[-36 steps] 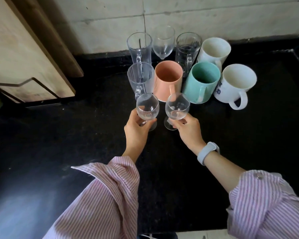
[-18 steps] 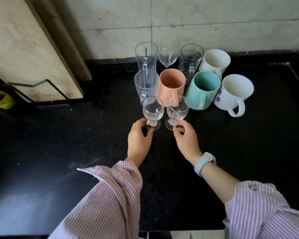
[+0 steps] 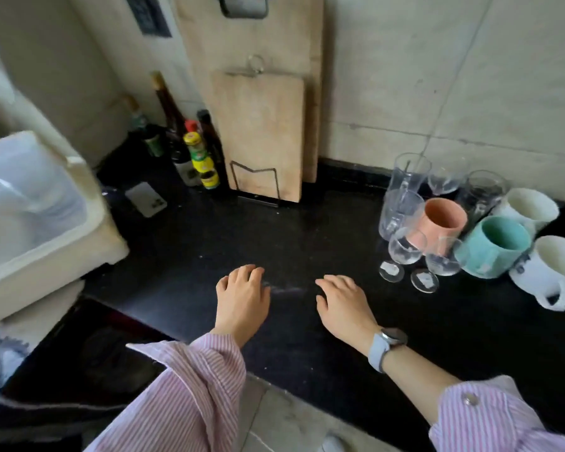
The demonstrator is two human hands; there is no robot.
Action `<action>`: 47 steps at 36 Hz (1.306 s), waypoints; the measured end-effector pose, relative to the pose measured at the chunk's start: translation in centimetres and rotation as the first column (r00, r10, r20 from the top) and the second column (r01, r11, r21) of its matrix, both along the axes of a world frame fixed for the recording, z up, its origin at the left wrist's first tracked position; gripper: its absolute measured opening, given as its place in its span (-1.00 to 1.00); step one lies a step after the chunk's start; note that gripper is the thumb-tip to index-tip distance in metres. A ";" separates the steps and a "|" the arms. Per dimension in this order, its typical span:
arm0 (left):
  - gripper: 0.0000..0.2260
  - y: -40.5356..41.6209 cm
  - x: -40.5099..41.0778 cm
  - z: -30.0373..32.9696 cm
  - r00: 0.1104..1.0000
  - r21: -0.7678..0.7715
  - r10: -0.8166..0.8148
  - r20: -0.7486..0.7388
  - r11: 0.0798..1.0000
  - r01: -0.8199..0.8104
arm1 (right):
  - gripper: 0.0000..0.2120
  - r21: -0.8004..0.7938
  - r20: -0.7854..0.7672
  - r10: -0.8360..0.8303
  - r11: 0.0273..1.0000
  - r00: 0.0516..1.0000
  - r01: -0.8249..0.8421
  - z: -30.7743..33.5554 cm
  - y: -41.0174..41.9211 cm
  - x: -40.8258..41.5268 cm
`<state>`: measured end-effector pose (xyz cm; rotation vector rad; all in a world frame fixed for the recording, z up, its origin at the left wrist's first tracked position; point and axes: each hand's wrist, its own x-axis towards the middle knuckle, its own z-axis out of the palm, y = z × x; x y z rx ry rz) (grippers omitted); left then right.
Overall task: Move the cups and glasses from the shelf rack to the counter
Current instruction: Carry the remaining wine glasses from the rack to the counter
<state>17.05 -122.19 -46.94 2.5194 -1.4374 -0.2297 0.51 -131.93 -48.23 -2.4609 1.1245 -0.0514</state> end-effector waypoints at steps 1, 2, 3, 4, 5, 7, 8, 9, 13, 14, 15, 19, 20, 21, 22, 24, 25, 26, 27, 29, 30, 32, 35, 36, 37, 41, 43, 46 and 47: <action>-0.64 1.7 1.4 1.1 0.999 0.004 0.031 0.025 1.000 -0.031 | -0.59 -0.015 0.011 0.043 0.999 0.999 -0.043 1.0 0.8 1.7; -0.63 3.5 2.7 2.4 0.997 0.004 0.064 0.048 0.998 -0.064 | -0.60 -0.027 0.028 0.086 0.996 0.996 -0.085 2.2 1.8 3.4; -0.63 5.5 4.1 3.7 0.992 -0.005 0.101 0.072 0.995 -0.101 | -0.60 -0.041 0.051 0.132 0.991 0.990 -0.130 3.4 2.9 5.2; -0.63 7.5 5.4 5.2 0.985 -0.021 0.141 0.095 0.990 -0.140 | -0.61 -0.058 0.077 0.180 0.983 0.981 -0.176 4.8 4.2 7.1; -0.63 9.8 6.7 6.7 0.976 -0.038 0.185 0.115 0.983 -0.181 | -0.61 -0.077 0.101 0.230 0.972 0.968 -0.223 6.2 5.7 8.9; -0.64 15.0 9.1 9.8 0.949 -0.079 0.278 0.151 0.960 -0.269 | -0.61 -0.117 0.144 0.333 0.941 0.932 -0.318 9.3 9.4 12.6; -0.65 17.8 10.1 11.4 0.930 -0.103 0.323 0.177 0.945 -0.309 | -0.61 -0.131 0.165 0.381 0.923 0.910 -0.363 10.9 11.6 14.3; -0.66 20.8 11.0 13.0 0.906 -0.129 0.369 0.206 0.928 -0.349 | -0.61 -0.143 0.187 0.425 0.903 0.885 -0.404 12.4 14.0 15.9; -0.68 34.0 13.1 18.6 0.798 -0.236 0.537 0.273 0.842 -0.486 | -0.62 -0.211 0.267 0.565 0.825 0.781 -0.525 18.1 25.6 21.4; -0.70 37.6 13.2 19.9 0.769 -0.266 0.571 0.287 0.819 -0.508 | -0.62 -0.231 0.277 0.595 0.804 0.755 -0.548 19.4 28.8 22.5; -0.71 41.2 13.1 21.1 0.737 -0.303 0.607 0.296 0.792 -0.530 | -0.63 -0.247 0.287 0.623 0.782 0.728 -0.572 20.5 32.0 23.4; -0.67 55.9 12.0 25.1 0.577 -0.362 0.747 0.329 0.665 -0.654 | -0.67 -0.304 0.357 0.747 0.661 0.561 -0.686 24.5 45.4 25.9; -0.66 59.4 11.5 25.9 0.536 -0.366 0.778 0.328 0.628 -0.687 | -0.68 -0.323 0.369 0.776 0.623 0.512 -0.712 25.3 48.6 26.3; -0.66 62.8 10.9 26.6 0.492 -0.382 0.810 0.320 0.585 -0.715 | -0.68 -0.344 0.376 0.803 0.585 0.463 -0.735 26.1 51.9 26.6; -0.68 66.2 10.2 27.2 0.446 -0.404 0.839 0.311 0.541 -0.737 | -0.68 -0.360 0.380 0.826 0.546 0.416 -0.756 26.7 55.1 26.8; -0.70 72.3 8.6 28.1 0.362 -0.433 0.882 0.301 0.464 -0.773 | -0.67 -0.367 0.394 0.859 0.472 0.326 -0.801 27.8 61.2 27.0; -0.70 75.3 7.7 28.4 0.321 -0.433 0.898 0.300 0.428 -0.793 | -0.67 -0.364 0.399 0.872 0.434 0.283 -0.824 28.3 64.1 27.1; -0.71 78.1 6.9 28.6 0.281 -0.433 0.912 0.298 0.391 -0.812 | -0.67 -0.363 0.401 0.883 0.398 0.244 -0.843 28.6 66.9 27.1; -0.71 80.8 6.0 28.7 0.241 -0.438 0.925 0.293 0.353 -0.826 | -0.66 -0.364 0.400 0.893 0.360 0.206 -0.859 28.8 69.7 27.1; -0.72 85.8 4.4 28.8 0.161 -0.458 0.948 0.275 0.277 -0.845 | -0.66 -0.371 0.386 0.914 0.280 0.127 -0.886 29.0 74.8 27.2; -0.72 88.0 3.7 28.7 0.122 -0.468 0.956 0.267 0.239 -0.851 | -0.66 -0.372 0.379 0.921 0.240 0.090 -0.897 29.0 77.3 27.2; -0.71 92.0 2.5 28.4 0.052 -0.485 0.969 0.243 0.168 -0.858 | -0.66 -0.366 0.371 0.929 0.168 0.022 -0.915 28.9 81.8 27.2; -0.71 97.3 1.5 27.9 -0.024 -0.504 0.976 0.216 0.090 -0.859 | -0.68 -0.357 0.365 0.930 0.093 -0.047 -0.929 28.4 87.9 27.7; -0.71 98.9 1.4 27.7 -0.040 -0.505 0.976 0.212 0.075 -0.860 | -0.68 -0.351 0.362 0.930 0.072 -0.065 -0.934 28.2 89.7 28.0; -0.70 100.4 1.5 27.4 -0.051 -0.508 0.978 0.204 0.061 -0.859 | -0.67 -0.346 0.358 0.930 0.051 -0.081 -0.937 28.0 91.5 28.6; -0.72 106.1 3.4 26.7 -0.074 -0.507 0.981 0.180 0.028 -0.861 | -0.67 -0.334 0.362 0.923 -0.005 -0.133 -0.942 27.2 98.3 31.7; -0.73 109.0 5.4 26.4 -0.072 -0.501 0.982 0.177 0.027 -0.865 | -0.67 -0.330 0.370 0.917 -0.020 -0.149 -0.944 26.7 101.7 33.9; -0.73 113.0 8.7 26.1 -0.069 -0.506 0.985 0.156 0.020 -0.862 | -0.66 -0.309 0.394 0.907 -0.022 -0.149 -0.951 26.1 106.2 37.3; -0.73 114.3 10.0 26.1 -0.065 -0.503 0.987 0.145 0.016 -0.864 | -0.65 -0.298 0.404 0.903 -0.021 -0.146 -0.954 26.0 107.7 38.6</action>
